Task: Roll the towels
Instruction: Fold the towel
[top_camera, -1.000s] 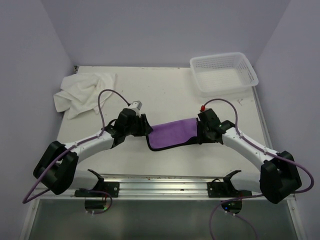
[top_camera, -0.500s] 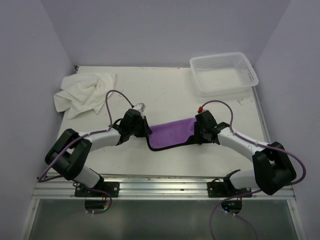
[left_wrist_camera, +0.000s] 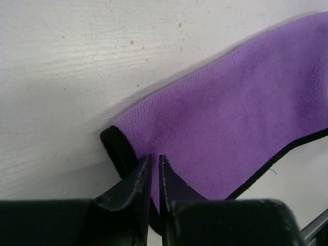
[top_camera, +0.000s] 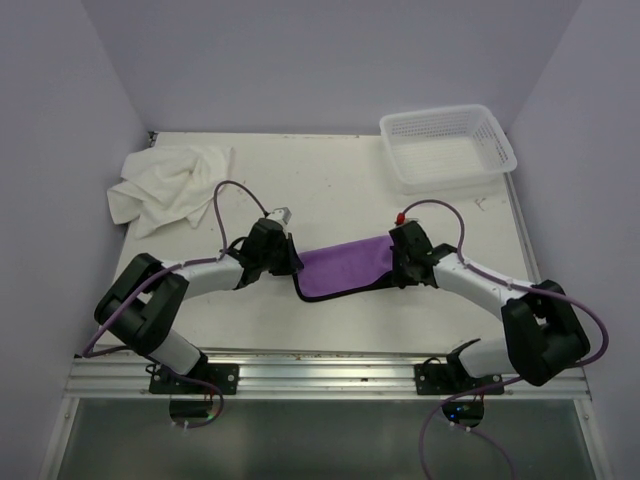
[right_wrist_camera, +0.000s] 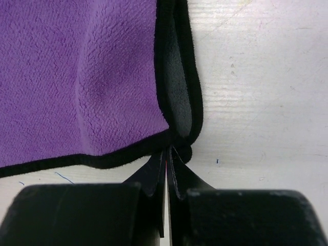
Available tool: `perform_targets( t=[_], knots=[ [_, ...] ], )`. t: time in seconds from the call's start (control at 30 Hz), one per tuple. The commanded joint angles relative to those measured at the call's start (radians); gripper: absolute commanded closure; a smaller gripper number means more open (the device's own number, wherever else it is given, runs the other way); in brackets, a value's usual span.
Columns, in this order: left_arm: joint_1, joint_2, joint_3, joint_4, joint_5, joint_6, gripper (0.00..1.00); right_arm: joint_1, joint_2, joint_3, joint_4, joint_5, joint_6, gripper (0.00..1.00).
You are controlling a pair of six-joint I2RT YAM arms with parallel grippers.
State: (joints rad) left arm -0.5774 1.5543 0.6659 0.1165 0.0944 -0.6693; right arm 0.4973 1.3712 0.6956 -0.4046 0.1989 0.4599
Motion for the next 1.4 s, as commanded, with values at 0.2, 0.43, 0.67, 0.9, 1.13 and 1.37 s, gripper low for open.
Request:
perform_targets(
  t=[0.2,0.43,0.67,0.9,1.13,1.37],
  knots=[
    [-0.002,0.009,0.032,0.023,-0.030,0.028,0.88,-0.002,-0.035,0.110,-0.079,0.039,-0.061,1.00],
    [-0.002,0.012,0.041,0.012,-0.041,0.034,0.91,0.040,-0.027,0.200,-0.183,0.104,-0.125,1.00],
    [-0.002,0.021,0.029,0.045,-0.021,0.014,0.94,0.171,0.088,0.329,-0.395,0.358,-0.121,1.00],
    [-0.002,0.015,0.017,0.034,-0.038,0.030,0.94,0.184,0.051,0.328,-0.454,0.412,-0.081,0.97],
    [-0.002,0.012,0.011,0.034,-0.035,0.031,0.95,0.182,-0.059,0.335,-0.520,0.361,-0.029,0.38],
    [-0.002,0.004,0.006,0.032,-0.033,0.033,0.98,0.140,-0.153,0.305,-0.413,0.231,-0.001,0.37]
  ],
)
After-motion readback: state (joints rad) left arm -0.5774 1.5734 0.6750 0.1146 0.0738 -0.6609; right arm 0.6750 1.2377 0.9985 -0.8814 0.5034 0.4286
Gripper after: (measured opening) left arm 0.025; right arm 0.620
